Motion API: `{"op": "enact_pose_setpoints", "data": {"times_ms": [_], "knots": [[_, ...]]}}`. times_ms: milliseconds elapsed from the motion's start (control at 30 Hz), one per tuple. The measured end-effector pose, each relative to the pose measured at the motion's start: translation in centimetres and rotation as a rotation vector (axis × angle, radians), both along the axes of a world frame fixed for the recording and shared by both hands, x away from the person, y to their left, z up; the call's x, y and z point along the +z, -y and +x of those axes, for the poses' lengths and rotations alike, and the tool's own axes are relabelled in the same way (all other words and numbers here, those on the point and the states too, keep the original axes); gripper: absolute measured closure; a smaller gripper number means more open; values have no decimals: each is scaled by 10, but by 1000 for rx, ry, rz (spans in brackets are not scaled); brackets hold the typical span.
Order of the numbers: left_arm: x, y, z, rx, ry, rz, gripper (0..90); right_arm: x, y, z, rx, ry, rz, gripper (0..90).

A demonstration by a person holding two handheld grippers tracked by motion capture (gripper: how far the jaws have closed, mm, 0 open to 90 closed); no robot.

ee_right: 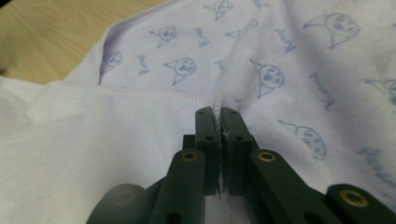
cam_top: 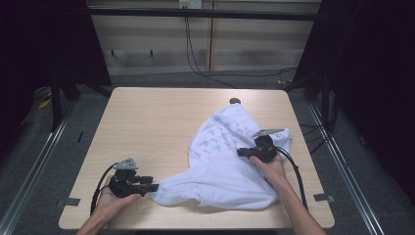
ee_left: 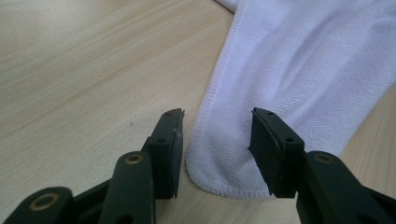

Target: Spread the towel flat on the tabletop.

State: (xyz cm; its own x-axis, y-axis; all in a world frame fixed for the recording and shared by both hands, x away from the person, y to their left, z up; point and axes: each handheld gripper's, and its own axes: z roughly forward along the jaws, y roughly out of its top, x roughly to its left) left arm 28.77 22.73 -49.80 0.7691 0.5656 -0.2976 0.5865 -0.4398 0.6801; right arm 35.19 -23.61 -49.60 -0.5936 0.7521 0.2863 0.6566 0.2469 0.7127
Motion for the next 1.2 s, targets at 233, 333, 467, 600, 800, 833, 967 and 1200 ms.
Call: {"op": "enact_pose_setpoints", "data": {"times_ms": [233,333,467,600,800,833,967,1200], "knots": [[0,3,0,2,18,-3,541,15,15,-15,-24,28,38,873],[-2,7,2,-9,25,-1,542,23,22,-22,-36,47,47,861],[-1,13,-2,-59,83,57,617,27,26,-26,-50,61,54,875],[1,20,-7,-108,88,53,859,29,32,-30,-46,62,63,885],[24,1,1,-14,131,-93,868,47,36,-46,-42,83,92,885],[24,1,1,-14,131,-93,868,53,37,-48,-40,94,88,885],[51,-7,8,38,193,-193,869,71,41,-52,-41,122,108,886],[120,-12,31,98,337,-320,870,138,56,-45,-85,252,155,887]]}}
